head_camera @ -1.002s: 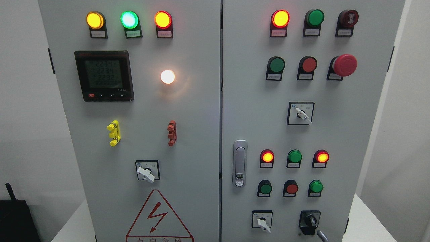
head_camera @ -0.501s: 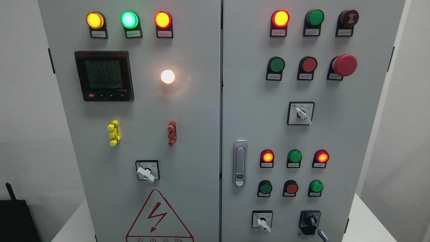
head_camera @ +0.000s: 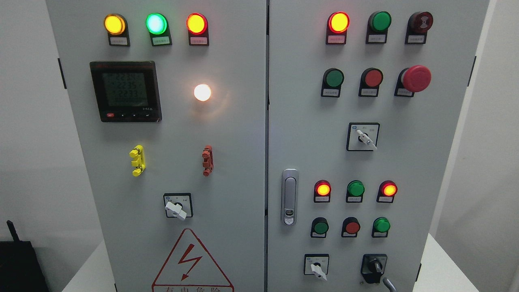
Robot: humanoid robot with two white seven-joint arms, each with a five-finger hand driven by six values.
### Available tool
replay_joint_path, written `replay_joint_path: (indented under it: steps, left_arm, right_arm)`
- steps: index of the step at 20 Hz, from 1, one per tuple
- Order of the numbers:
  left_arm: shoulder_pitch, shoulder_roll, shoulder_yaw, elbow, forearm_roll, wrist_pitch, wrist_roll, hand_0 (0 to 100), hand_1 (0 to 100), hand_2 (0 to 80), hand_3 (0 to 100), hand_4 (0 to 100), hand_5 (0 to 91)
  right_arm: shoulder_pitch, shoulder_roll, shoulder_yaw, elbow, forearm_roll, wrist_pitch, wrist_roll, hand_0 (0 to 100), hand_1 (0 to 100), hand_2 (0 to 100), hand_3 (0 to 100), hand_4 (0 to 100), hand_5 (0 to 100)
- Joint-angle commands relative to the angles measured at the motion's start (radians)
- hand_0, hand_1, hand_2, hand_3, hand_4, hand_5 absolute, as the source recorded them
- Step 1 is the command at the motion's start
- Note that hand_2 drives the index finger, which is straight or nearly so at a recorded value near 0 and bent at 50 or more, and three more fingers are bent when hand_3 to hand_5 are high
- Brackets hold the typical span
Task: Trip black knob to open circuit
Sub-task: 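Reach the right hand up to the black rotary knob and grip it, then twist the black knob with the right hand to the tripped position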
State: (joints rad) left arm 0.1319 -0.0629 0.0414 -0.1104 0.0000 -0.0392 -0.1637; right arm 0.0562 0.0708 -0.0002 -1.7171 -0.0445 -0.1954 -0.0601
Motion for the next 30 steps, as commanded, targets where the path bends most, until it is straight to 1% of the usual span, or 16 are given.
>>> replay_joint_path:
  steps: [1, 6, 9, 26, 30]
  left_arm:
    - [0.0, 0.0, 0.0, 0.0, -0.023, 0.001, 0.0, 12, 39, 0.0, 0, 0, 0.0]
    - [0.0, 0.0, 0.0, 0.0, -0.023, -0.001, 0.0, 12, 39, 0.0, 0, 0, 0.0]
    - [0.0, 0.0, 0.0, 0.0, -0.023, -0.001, 0.0, 12, 39, 0.0, 0, 0, 0.0]
    - [0.0, 0.0, 0.0, 0.0, -0.023, 0.001, 0.0, 12, 39, 0.0, 0, 0, 0.0]
    - [0.0, 0.0, 0.0, 0.0, -0.023, 0.001, 0.0, 12, 39, 0.0, 0, 0, 0.0]
  right_arm:
    - [-0.004, 0.001, 0.026, 0.001, 0.0, 0.001, 0.0, 0, 0, 0, 100, 100, 100]
    - [-0.006, 0.003, 0.028, 0.001, 0.002, 0.001, 0.0, 0, 0, 0, 100, 100, 100]
    - [-0.006, 0.004, 0.039, 0.001, 0.002, 0.001, 0.0, 0, 0, 0, 100, 100, 100]
    - [-0.006, 0.006, 0.039, -0.001, 0.003, 0.001, 0.0, 0, 0, 0, 100, 100, 100]
    - [-0.006, 0.006, 0.048, -0.001, 0.003, -0.002, 0.0, 0, 0, 0, 100, 100, 100]
